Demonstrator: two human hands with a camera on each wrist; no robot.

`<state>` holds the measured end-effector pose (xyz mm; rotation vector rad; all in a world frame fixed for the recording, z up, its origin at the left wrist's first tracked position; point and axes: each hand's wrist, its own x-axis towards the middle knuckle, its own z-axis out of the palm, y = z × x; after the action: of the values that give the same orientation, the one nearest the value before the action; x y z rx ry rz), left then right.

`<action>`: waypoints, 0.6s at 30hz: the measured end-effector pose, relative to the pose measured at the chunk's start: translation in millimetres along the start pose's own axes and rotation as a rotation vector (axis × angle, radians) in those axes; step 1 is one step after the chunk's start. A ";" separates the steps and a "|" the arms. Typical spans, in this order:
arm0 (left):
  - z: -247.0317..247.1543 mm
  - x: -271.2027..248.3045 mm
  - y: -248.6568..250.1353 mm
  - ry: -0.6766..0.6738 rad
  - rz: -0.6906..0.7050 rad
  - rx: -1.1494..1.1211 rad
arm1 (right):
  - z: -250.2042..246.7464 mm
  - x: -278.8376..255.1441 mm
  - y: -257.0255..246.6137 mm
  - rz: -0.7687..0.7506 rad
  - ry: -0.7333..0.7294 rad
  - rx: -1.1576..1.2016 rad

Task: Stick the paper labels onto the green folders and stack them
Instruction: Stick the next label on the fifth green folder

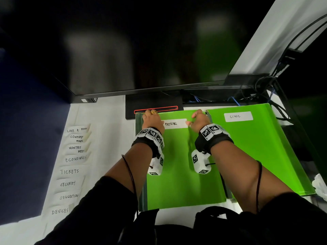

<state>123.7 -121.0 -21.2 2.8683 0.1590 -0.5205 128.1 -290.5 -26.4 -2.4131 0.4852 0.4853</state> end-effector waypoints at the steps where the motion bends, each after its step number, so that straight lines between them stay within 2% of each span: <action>1: 0.4 -0.8 1.2 0.000 -0.008 0.000 | -1.5 -0.7 0.3 0.001 -0.022 -0.009; 7: -3.8 -5.9 0.3 -0.072 0.022 0.044 | -8.8 -5.3 -0.3 -0.026 -0.133 -0.061; 12: -13.3 -11.3 -9.6 -0.156 0.063 -0.071 | -9.0 -10.5 0.8 -0.017 -0.104 0.002; 15: -16.0 -20.0 -17.7 -0.029 0.046 0.012 | 1.6 -24.6 -0.1 -0.041 0.003 0.027; 18: -17.5 -32.3 -27.3 0.100 -0.060 0.030 | 17.9 -37.6 -3.1 -0.031 0.085 -0.047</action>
<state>95.5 -92.5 1.0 2.9277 0.2561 -0.3937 93.0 -268.5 -21.1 -2.4906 0.4768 0.3859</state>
